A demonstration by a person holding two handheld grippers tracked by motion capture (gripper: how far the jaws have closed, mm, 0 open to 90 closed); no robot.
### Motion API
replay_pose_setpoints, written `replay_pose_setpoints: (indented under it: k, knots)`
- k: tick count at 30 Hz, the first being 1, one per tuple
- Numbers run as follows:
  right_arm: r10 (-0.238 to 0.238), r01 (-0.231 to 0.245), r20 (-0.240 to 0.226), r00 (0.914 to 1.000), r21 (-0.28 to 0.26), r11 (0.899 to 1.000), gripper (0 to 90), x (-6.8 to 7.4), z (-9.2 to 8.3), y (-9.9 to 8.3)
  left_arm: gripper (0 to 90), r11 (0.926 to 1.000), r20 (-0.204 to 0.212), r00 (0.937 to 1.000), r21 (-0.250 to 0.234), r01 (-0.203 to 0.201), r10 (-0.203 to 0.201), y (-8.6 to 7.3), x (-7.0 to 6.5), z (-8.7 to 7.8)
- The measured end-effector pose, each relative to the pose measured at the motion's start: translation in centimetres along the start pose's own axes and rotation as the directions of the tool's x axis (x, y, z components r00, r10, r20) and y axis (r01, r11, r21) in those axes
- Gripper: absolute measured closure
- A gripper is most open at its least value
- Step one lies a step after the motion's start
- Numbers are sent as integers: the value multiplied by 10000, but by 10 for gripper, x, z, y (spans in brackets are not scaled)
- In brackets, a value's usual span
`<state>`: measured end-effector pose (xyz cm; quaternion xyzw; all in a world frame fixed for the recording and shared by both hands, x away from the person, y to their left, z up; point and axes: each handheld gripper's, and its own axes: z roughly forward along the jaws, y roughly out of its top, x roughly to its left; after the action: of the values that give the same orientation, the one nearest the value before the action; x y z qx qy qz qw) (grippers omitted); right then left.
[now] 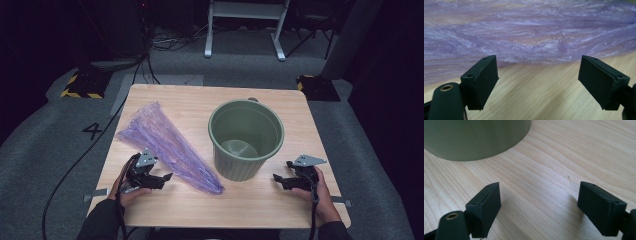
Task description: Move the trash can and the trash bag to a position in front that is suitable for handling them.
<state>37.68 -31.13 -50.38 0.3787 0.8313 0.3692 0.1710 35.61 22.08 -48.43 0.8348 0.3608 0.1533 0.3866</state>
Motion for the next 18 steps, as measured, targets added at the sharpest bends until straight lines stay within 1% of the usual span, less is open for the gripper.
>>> replay_pose_setpoints:
  k: [2,3,4,5,6,8,9,13,15,16,18]
  knots:
    - [4,-4,5,10000,-2,10000,186,0,0,0,157,10000,-55,10000,-80,17,-18,2,0,0]
    - [4,-4,5,10000,-2,10000,186,0,0,0,157,9999,-59,9999,-143,87,-88,3,0,-1]
    - [12,-12,20,10000,0,10000,185,0,0,0,157,9998,-233,9997,-149,105,-109,6,1,-1]
    - [12,-12,20,10000,0,10000,185,0,0,0,155,9998,-233,9997,-149,105,-109,6,1,-1]
    - [19,-19,29,10000,0,10000,185,0,0,0,155,9997,-246,9995,-172,186,-190,7,1,0]
    - [27,-27,35,10000,2,10000,185,1,0,0,155,9998,-317,9994,-152,142,-147,8,1,0]
    - [25,-25,35,10000,0,10000,185,1,0,0,157,9997,-448,9988,-176,177,-185,10,1,0]
    - [26,-26,37,10000,1,10000,185,1,0,0,157,9994,-572,9981,-282,223,-239,13,3,1]
    - [29,-29,38,10000,1,10000,184,1,0,0,156,9994,-588,9980,-251,219,-233,14,5,1]
    - [30,-30,39,10000,2,10000,185,1,0,0,157,9992,-609,9976,-281,297,-313,14,5,2]
    - [32,-32,38,10000,2,10000,184,1,0,0,156,9993,-739,9969,-259,256,-274,15,5,4]
